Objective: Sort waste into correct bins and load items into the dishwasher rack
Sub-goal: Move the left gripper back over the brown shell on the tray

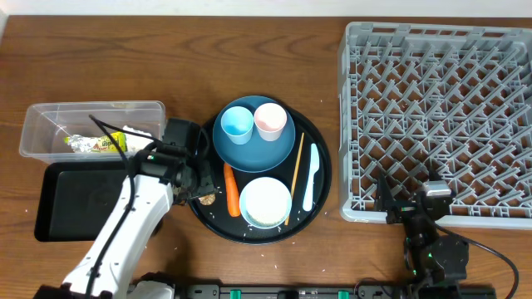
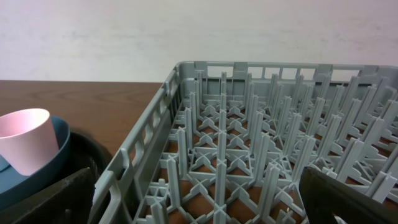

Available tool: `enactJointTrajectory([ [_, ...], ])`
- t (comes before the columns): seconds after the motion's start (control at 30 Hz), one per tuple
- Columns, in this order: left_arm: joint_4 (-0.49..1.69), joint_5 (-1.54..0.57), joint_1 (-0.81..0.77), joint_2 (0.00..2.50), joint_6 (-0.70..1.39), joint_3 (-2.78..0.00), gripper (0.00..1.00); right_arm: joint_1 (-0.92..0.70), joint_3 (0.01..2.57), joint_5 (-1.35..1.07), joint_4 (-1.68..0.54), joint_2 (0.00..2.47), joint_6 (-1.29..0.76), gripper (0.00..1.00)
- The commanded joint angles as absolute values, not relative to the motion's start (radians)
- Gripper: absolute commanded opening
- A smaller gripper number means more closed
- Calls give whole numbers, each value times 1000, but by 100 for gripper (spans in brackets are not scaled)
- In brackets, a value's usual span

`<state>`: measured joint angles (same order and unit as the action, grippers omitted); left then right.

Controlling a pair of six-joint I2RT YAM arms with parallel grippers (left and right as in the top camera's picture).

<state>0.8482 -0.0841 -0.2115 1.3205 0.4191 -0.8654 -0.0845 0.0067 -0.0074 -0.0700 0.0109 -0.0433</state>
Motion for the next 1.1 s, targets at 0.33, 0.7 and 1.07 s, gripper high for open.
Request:
enactJointTrajectory([
  [0.33, 782, -59, -214, 1469, 633, -854, 60, -85, 5, -11, -73, 5, -36, 99],
  [0.7, 760, -59, -214, 1510, 720, -854, 60, -85, 5, -11, -73, 5, -36, 99],
  [1.07, 746, -58, -214, 1510, 752, -848, 60, -85, 5, -11, -73, 5, -36, 99],
])
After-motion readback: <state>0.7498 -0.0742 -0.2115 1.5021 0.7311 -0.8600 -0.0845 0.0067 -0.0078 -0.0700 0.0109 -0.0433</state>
